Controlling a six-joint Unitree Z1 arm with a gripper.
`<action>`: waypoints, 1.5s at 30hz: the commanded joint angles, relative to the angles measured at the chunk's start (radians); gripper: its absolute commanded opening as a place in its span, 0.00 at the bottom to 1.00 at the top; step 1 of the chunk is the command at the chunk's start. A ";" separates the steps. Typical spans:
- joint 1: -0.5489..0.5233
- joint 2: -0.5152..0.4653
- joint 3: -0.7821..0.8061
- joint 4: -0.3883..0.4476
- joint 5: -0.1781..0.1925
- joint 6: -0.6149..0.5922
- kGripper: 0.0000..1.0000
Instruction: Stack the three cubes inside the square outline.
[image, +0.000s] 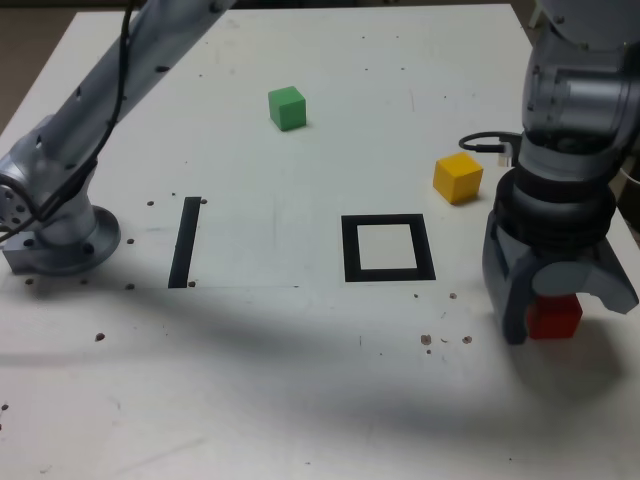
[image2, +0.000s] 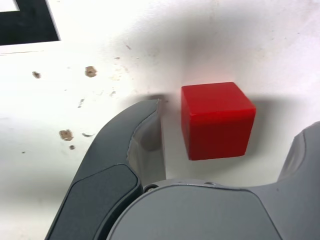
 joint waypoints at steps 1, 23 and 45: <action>0.002 0.008 -0.004 -0.003 0.001 0.002 0.87; 0.021 0.006 -0.003 0.010 0.034 0.002 0.63; 0.012 -0.023 -0.001 0.016 0.108 -0.021 0.28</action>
